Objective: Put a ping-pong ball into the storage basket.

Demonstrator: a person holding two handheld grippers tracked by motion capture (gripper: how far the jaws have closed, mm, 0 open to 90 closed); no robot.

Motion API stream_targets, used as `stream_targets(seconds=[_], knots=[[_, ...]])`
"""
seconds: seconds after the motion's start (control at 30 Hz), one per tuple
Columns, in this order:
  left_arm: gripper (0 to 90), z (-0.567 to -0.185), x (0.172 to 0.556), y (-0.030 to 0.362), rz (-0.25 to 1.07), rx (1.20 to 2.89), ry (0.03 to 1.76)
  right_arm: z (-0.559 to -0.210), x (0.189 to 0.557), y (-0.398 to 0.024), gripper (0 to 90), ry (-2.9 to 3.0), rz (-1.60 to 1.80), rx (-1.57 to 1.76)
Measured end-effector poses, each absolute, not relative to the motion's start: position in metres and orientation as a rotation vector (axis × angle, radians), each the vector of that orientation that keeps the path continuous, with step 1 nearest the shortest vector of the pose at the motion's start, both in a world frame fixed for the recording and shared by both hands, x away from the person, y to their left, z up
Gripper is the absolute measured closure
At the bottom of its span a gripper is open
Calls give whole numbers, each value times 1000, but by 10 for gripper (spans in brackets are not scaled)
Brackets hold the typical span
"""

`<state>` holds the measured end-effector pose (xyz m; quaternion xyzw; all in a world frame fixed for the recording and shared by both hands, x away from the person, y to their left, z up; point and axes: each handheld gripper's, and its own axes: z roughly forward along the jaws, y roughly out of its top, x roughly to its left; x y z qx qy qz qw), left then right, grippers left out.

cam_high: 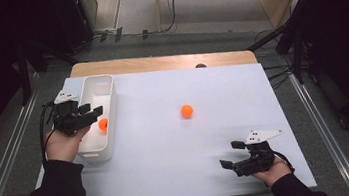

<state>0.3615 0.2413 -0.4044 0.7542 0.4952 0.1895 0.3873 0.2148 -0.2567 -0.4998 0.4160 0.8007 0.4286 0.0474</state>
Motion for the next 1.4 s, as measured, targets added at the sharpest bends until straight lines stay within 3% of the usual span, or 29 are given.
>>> stream_targets(seconds=[0.5, 1.4], knots=[[333, -400, 355, 243, 379, 1918, 1165, -497, 217, -252, 116, 2416, 1332, 1232], [273, -389, 345, 206, 217, 1983, 890, -498, 211, -260, 116, 2415, 1334, 1252]])
